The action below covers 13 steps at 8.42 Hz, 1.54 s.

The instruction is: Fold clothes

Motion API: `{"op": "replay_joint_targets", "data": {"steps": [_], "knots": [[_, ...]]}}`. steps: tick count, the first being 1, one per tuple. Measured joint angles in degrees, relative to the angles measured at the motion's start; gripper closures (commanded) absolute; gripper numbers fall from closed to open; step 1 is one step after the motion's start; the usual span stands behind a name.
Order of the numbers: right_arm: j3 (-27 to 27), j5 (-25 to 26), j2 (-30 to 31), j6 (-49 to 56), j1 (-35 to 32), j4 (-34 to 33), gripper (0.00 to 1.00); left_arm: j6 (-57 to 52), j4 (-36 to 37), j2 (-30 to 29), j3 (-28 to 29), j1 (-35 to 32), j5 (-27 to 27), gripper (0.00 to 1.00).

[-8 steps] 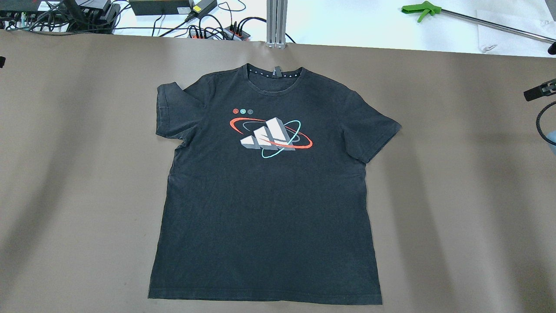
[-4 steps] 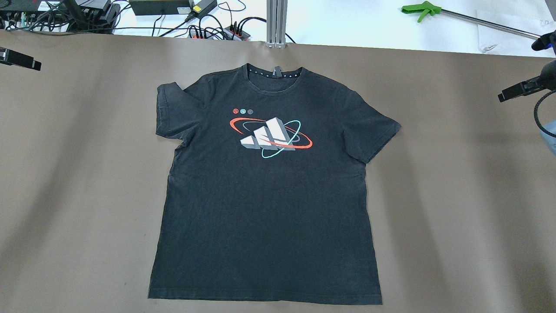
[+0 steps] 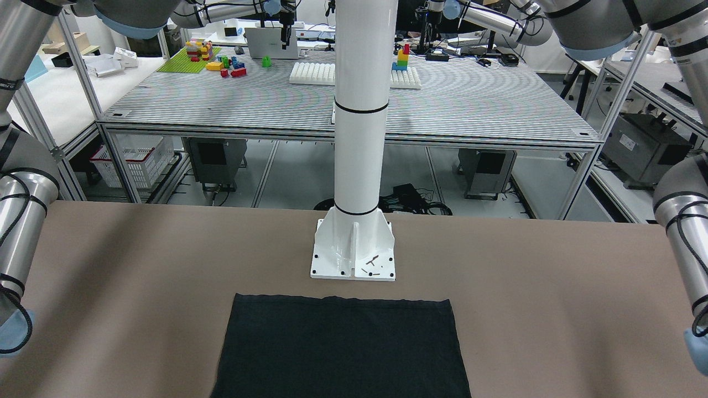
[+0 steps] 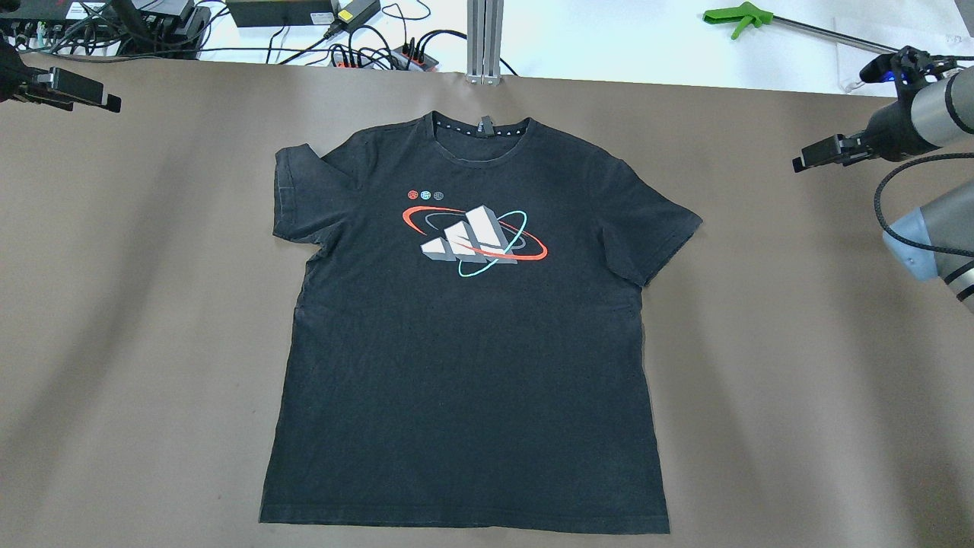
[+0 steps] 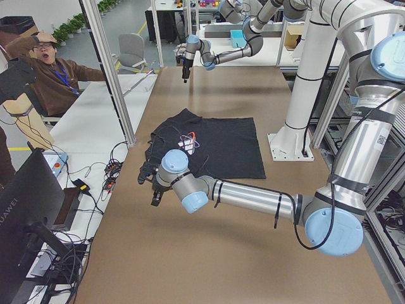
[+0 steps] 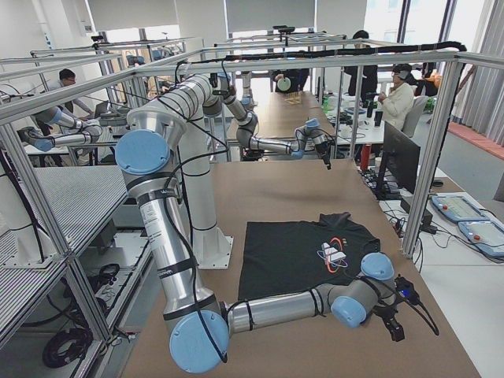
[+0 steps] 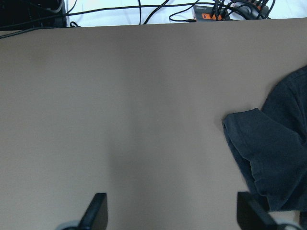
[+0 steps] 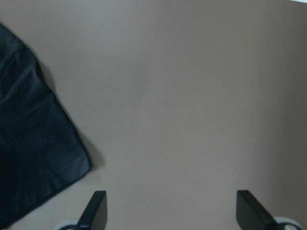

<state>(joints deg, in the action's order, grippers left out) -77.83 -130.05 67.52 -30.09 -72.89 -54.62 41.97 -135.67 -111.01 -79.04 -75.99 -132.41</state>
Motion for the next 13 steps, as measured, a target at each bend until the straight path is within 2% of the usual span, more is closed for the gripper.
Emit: {"op": "replay_joint_targets", "data": {"steps": [2,4,6,8,11,13], "knots": [[0.23,0.08,-0.09,-6.91,2.48,5.04,0.05,5.42,-9.3,-2.12,6.66,1.35,2.03,0.05],[0.26,0.22,-0.21,-9.91,3.33,6.61,0.05,14.03,-14.21,-4.17,9.51,5.7,8.95,0.05],[0.21,0.9,-0.26,-12.78,4.17,7.34,0.05,23.24,-16.0,-6.5,10.02,11.73,16.57,0.05],[0.33,6.31,-0.27,-18.94,6.98,9.8,0.05,26.52,-16.34,-8.04,10.36,14.31,19.06,0.05],[0.46,17.53,0.04,-26.82,14.93,13.75,0.05,26.97,-16.2,-9.32,10.56,14.87,19.53,0.05],[1.13,21.0,0.12,-27.86,17.88,14.57,0.05,26.63,-16.0,-9.63,10.7,14.89,19.62,0.05]]}}
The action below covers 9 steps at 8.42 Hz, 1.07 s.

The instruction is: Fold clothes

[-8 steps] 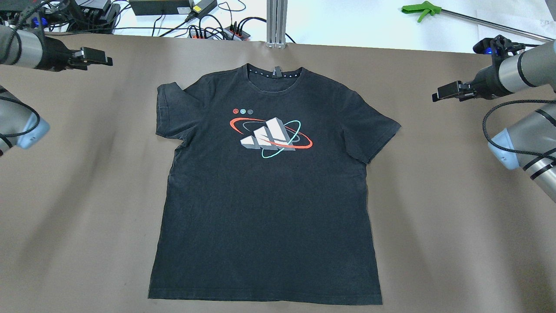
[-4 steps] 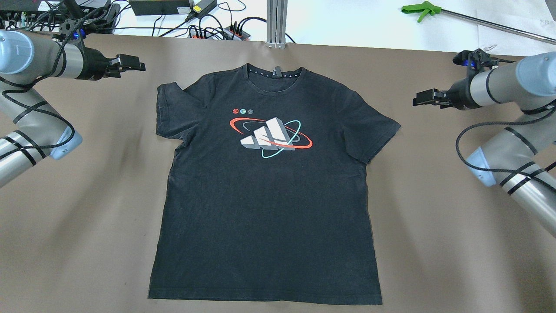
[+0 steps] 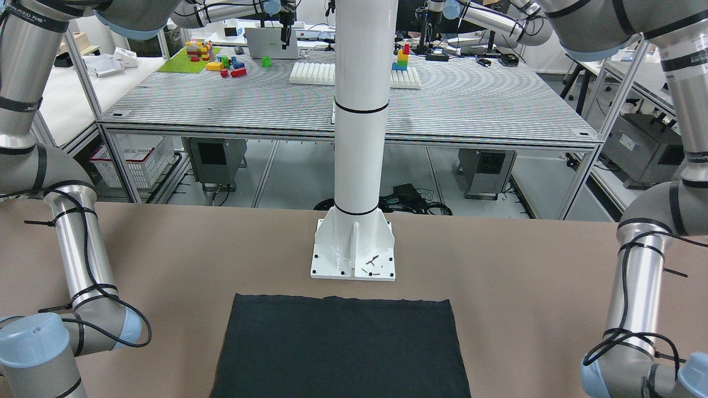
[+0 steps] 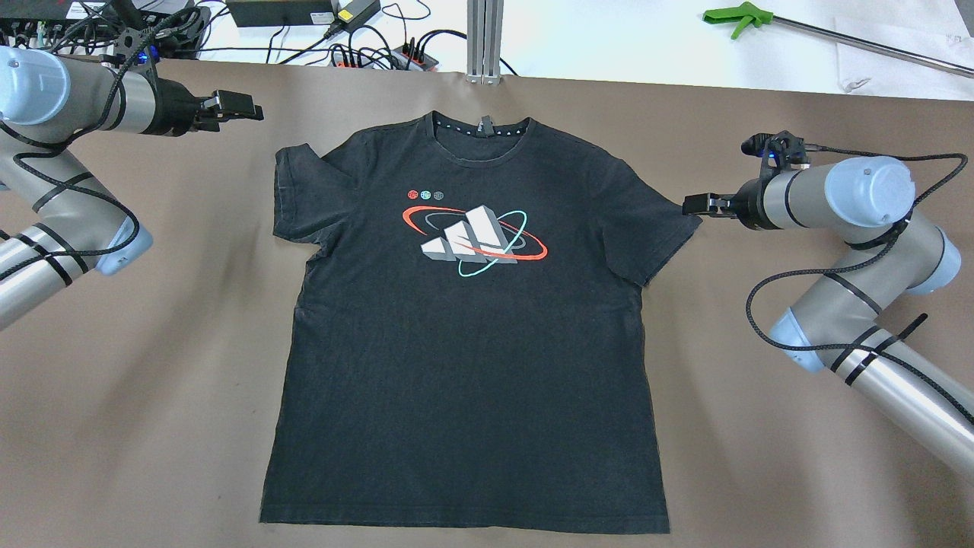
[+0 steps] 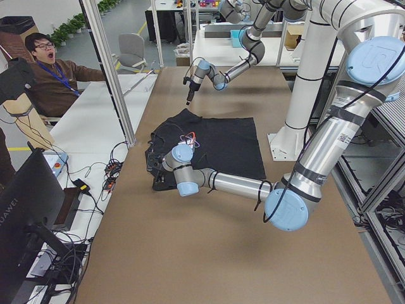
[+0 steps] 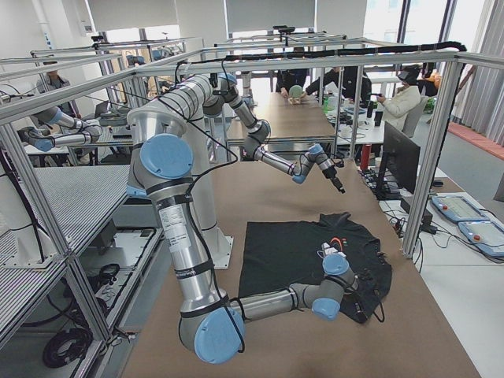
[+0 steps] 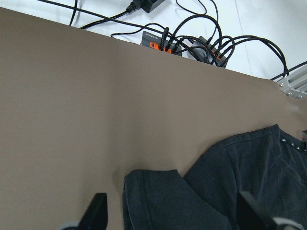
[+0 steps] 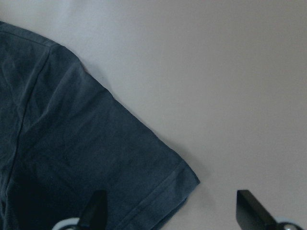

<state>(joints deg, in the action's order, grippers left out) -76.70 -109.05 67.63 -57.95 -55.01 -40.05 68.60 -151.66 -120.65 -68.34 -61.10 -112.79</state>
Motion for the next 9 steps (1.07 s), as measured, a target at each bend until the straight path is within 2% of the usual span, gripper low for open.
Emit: {"op": "replay_joint_targets", "data": {"steps": [2,8,9], "knots": [[1.32,3.93,-0.22,-0.11,2.41,1.25,0.05,-0.11,0.04,0.02,0.04,-0.06,0.02,0.05],[5.48,8.25,-1.76,0.09,4.29,1.91,0.08,-0.07,-0.38,0.77,-0.03,-0.22,-0.04,0.05],[5.76,8.72,-1.9,0.1,4.5,1.9,0.18,-0.06,-0.38,0.81,-0.03,-0.23,-0.05,0.05]]}}
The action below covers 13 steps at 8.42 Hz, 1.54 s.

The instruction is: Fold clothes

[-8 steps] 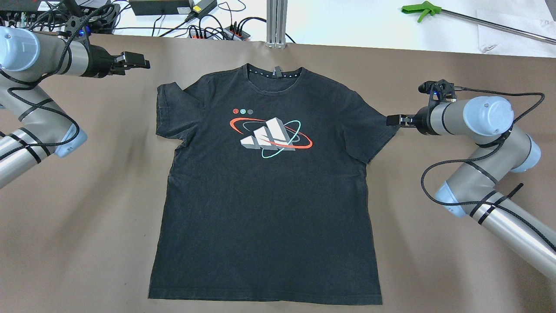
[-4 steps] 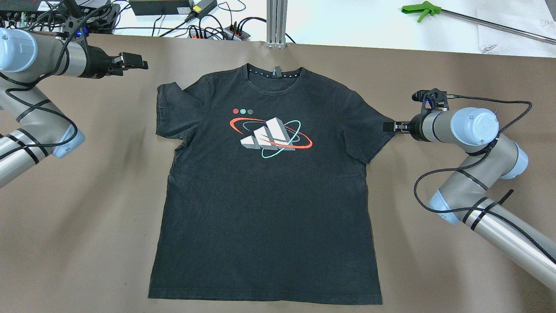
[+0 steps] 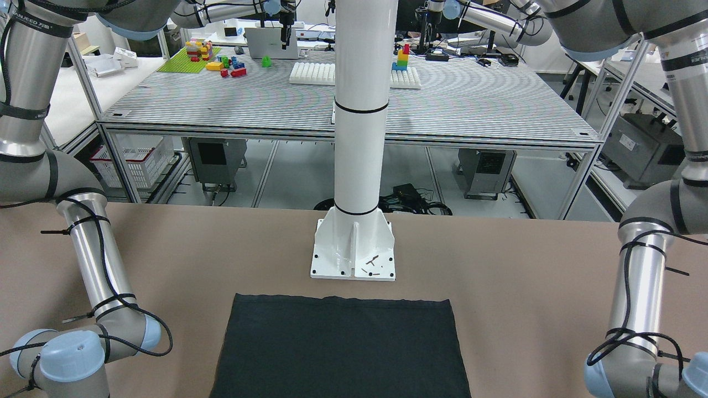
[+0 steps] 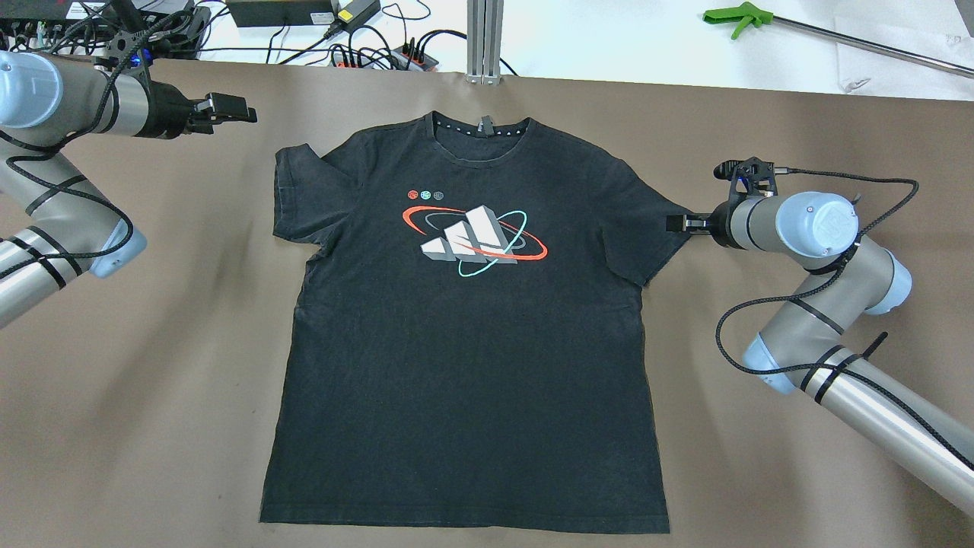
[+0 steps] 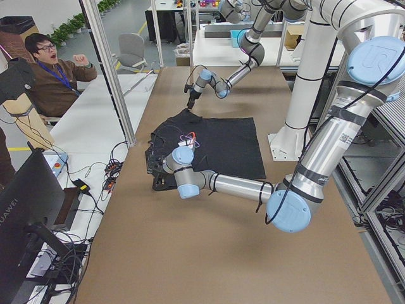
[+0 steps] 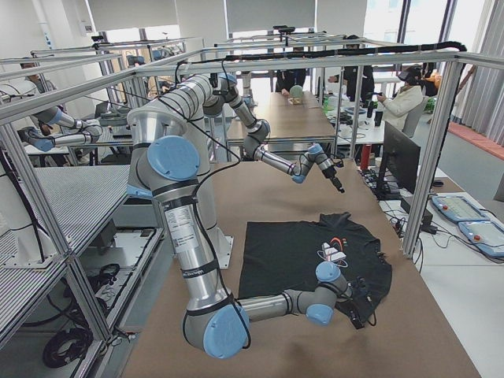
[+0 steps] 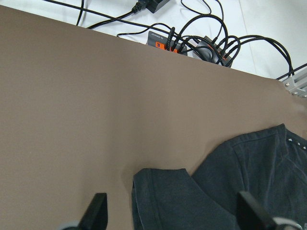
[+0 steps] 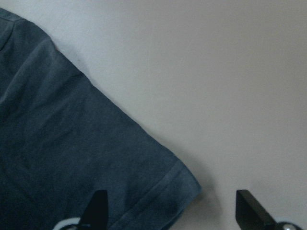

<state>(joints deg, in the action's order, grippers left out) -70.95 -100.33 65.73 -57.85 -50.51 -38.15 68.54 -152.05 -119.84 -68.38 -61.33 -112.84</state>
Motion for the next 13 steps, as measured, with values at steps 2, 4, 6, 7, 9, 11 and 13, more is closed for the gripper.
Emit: {"op": "replay_joint_targets", "data": {"steps": [2,4,6,7,9,11,13], "knots": [[0.21,0.37,-0.05,-0.07,0.42,-0.02,0.48,-0.05,0.0,0.04,0.0,-0.02,-0.01,0.05],[0.33,0.47,-0.07,-0.21,0.76,0.0,0.57,-0.01,-0.05,0.05,-0.05,-0.02,-0.01,0.05],[0.36,0.49,-0.07,-0.25,0.83,0.0,0.81,-0.03,-0.08,0.17,-0.08,-0.02,0.03,0.05],[0.31,0.48,-0.08,-0.29,0.85,0.01,0.94,-0.05,-0.09,0.19,-0.09,-0.02,0.06,0.05],[-0.21,0.43,-0.37,-0.39,0.85,0.06,1.0,-0.01,-0.09,0.21,-0.09,-0.02,0.08,0.05],[-0.48,0.43,-0.82,-0.36,0.85,0.0,1.0,0.05,-0.09,0.16,-0.19,-0.02,0.08,0.05],[-2.18,-0.63,-1.2,-0.38,0.5,-0.3,1.0,0.15,-0.09,0.13,-0.28,-0.02,0.08,0.05]]}}
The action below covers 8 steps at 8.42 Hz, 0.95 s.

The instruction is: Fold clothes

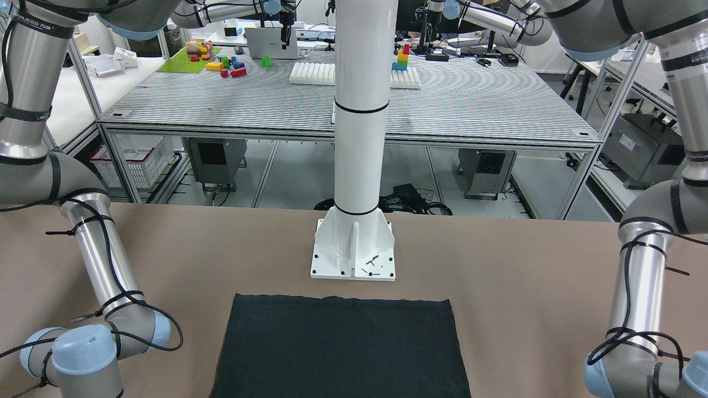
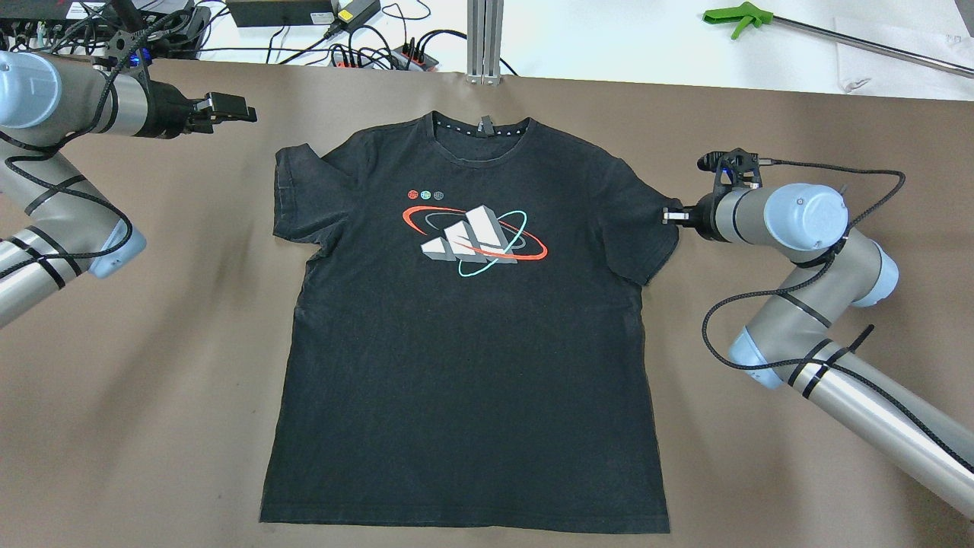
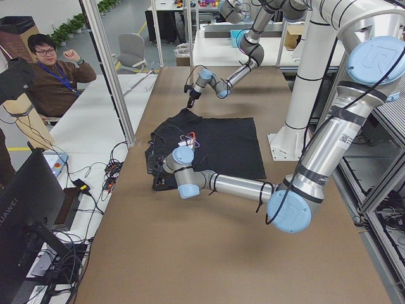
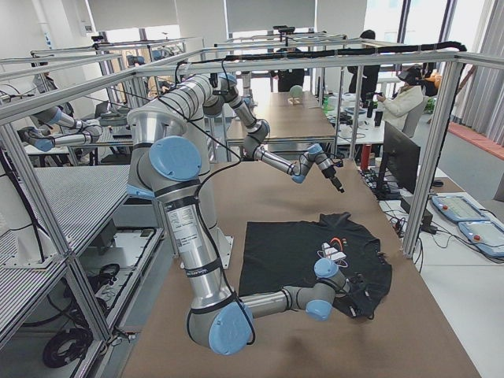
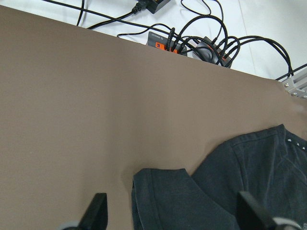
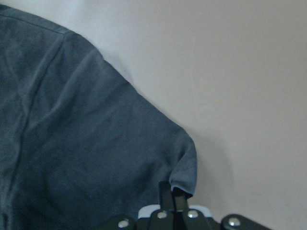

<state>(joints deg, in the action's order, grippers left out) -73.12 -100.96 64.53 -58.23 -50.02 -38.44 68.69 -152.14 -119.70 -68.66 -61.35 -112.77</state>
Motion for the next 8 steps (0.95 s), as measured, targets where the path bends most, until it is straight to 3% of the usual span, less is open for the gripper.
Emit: {"op": "replay_joint_targets", "data": {"steps": [3,5,6,7,8], "knots": [[-3.59,-7.53,-7.1,-0.15,-2.47,-6.65,1.0,-0.15,0.1,-0.14,0.16,0.0,-0.04,0.05],[-2.8,-6.46,-13.22,-0.06,-2.08,-11.15,1.0,-0.22,0.1,-0.13,0.26,0.04,-0.01,0.05],[-1.57,-3.58,-15.57,-0.05,-0.42,-12.01,1.0,-0.25,0.1,-0.08,0.36,0.11,0.0,0.05],[-0.59,0.09,-17.12,-0.04,1.77,-12.35,0.49,-0.25,0.13,-0.04,0.41,0.19,0.04,0.05],[-0.14,2.62,-17.89,-0.04,3.35,-12.45,0.06,-0.27,0.19,-0.02,0.49,0.22,0.07,0.05]]}}
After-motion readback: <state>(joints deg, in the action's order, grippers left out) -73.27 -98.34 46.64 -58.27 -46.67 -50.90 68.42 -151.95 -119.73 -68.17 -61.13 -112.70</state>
